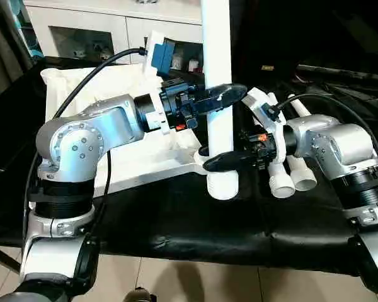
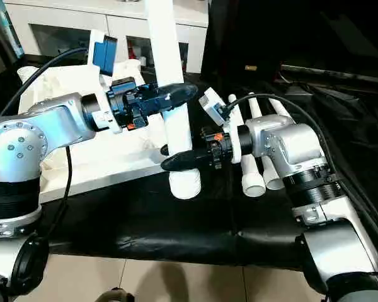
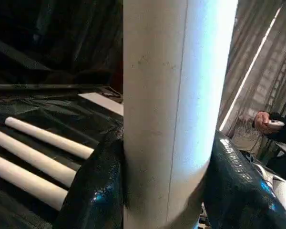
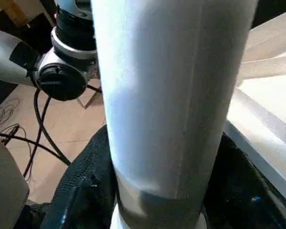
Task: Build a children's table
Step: Pick table leg
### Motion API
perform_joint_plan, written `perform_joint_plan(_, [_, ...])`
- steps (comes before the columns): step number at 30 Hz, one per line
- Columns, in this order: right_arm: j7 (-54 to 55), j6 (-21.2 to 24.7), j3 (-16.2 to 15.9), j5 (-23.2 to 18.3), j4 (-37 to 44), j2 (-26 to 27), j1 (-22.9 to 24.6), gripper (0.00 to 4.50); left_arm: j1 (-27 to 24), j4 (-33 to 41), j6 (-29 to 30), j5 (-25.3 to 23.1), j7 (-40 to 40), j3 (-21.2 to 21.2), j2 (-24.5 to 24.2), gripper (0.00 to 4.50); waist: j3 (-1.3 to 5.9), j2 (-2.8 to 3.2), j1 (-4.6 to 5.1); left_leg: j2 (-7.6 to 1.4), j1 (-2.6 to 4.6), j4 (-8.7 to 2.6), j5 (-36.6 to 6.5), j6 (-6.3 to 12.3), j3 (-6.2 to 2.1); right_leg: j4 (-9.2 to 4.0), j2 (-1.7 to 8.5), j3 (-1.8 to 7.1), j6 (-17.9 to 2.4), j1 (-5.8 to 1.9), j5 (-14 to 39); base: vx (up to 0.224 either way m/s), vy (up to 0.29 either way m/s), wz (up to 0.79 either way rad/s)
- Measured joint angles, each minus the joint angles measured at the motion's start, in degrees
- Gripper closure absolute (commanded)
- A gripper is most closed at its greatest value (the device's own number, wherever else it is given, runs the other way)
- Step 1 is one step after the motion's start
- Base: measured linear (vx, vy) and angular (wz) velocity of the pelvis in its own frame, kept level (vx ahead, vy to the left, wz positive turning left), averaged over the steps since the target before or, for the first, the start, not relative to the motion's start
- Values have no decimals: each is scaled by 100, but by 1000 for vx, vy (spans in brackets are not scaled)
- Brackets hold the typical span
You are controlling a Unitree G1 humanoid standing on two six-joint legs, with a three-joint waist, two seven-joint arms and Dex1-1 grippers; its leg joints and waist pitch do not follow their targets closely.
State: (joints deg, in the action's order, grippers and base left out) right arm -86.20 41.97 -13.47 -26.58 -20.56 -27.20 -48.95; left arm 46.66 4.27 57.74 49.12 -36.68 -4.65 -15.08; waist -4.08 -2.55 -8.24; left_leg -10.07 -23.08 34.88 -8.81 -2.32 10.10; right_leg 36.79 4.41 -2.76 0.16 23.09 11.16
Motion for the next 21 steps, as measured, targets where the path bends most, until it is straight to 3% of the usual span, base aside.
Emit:
perform_joint_plan(3, [-7,1,0,0,0,0,1,259,-3,1,2,5,4,-1,6,266,0,-16,1,0,0,1,0,0,0,2,0,0,0,0,0,0,0,0])
perform_joint_plan(5, [-13,4,0,-2,0,4,6,259,-27,38,-6,5,16,-1,10,196,3,-26,2,0,0,1,0,0,0,2,0,0,0,0,0,0,0,0])
perform_joint_plan(8, [-38,20,2,-30,4,23,29,259,-49,61,113,112,88,-69,86,194,4,-43,-2,0,0,2,0,0,-1,4,0,0,0,0,0,0,0,0])
perform_joint_plan(12, [37,20,93,-93,6,122,146,260,-49,53,137,206,277,-188,233,157,5,-56,-2,0,0,8,0,0,-1,5,0,0,-3,-1,-2,0,0,0])
perform_joint_plan(18, [678,71,650,-416,195,450,397,260,-40,62,-1449,-173,956,-653,991,148,11,-81,-10,-2,1,11,1,-1,-6,7,0,-2,-7,-5,-5,0,0,0])
perform_joint_plan(21, [1056,146,1002,-639,593,535,688,260,23,46,-1834,-155,1220,-1082,1070,148,12,-91,-10,-2,3,10,1,-1,-6,7,0,-3,-6,-5,-5,0,0,0])
